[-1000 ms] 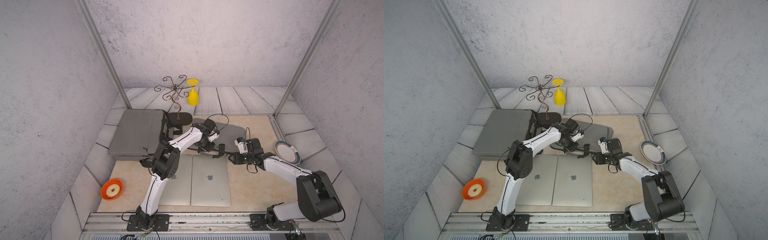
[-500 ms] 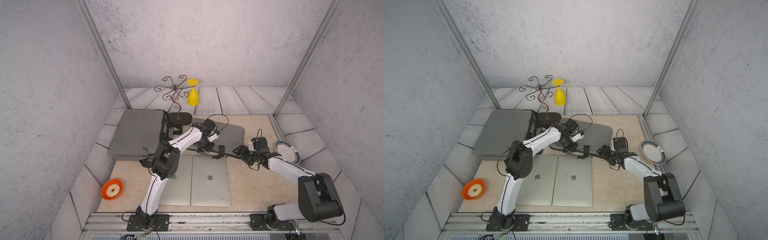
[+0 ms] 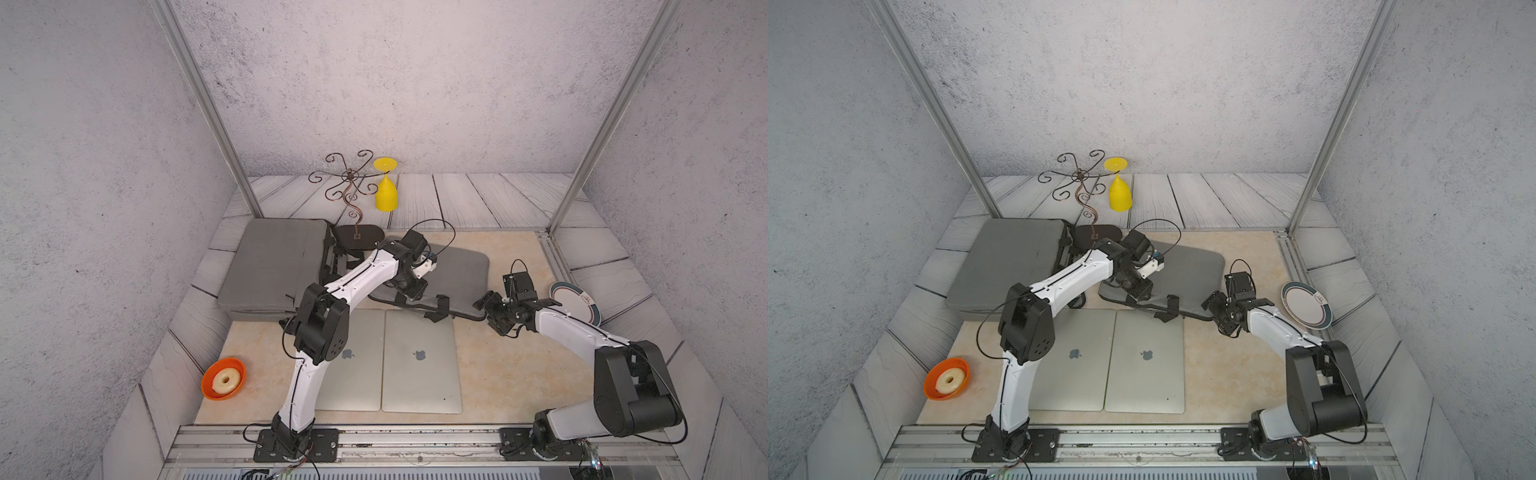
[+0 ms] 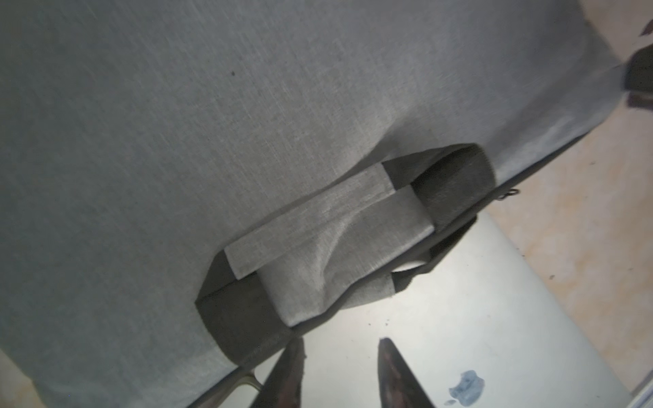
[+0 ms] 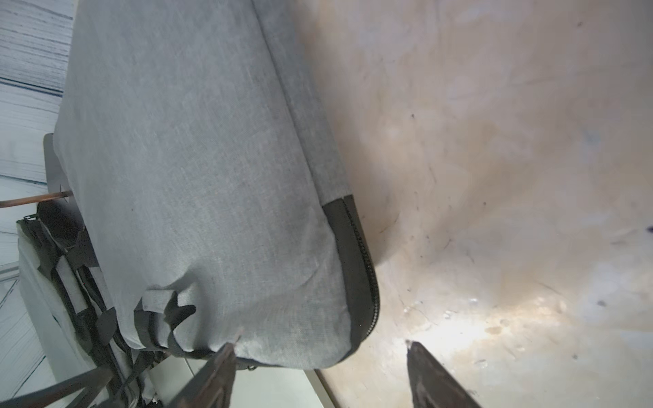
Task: Open the zippered laptop bag and take out the laptop
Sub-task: Unzip the zipper on the zippered laptop bag.
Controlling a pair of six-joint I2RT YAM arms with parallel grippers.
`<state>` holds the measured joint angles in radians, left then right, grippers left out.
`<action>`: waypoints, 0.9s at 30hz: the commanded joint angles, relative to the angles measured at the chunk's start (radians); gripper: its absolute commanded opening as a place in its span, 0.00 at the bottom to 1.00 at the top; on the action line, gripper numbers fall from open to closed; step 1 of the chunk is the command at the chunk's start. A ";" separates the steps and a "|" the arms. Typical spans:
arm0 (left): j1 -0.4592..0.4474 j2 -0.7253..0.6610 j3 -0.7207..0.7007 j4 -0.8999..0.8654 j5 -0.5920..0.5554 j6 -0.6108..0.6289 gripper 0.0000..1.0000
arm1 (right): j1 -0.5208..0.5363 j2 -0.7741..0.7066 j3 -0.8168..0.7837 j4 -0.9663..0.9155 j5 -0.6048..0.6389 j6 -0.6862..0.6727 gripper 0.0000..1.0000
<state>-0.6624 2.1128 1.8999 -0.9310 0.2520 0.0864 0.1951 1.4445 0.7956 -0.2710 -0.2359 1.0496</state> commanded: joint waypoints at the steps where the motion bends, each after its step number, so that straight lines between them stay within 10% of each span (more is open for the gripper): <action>1: -0.011 -0.092 -0.078 0.040 0.103 -0.074 0.44 | -0.004 0.044 0.005 0.048 -0.026 0.030 0.73; 9: -0.085 -0.194 -0.265 0.248 0.182 -0.231 0.51 | -0.003 0.157 0.001 0.174 -0.070 0.091 0.64; 18: -0.135 -0.218 -0.514 0.622 0.185 -0.346 0.51 | -0.004 0.146 0.044 0.200 -0.085 0.069 0.16; 27: -0.145 -0.163 -0.542 0.797 0.214 -0.377 0.51 | -0.007 0.075 0.092 0.144 -0.110 0.086 0.09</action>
<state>-0.7994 1.9202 1.3590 -0.2394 0.4362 -0.2703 0.1852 1.5780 0.8497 -0.1562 -0.3038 1.1278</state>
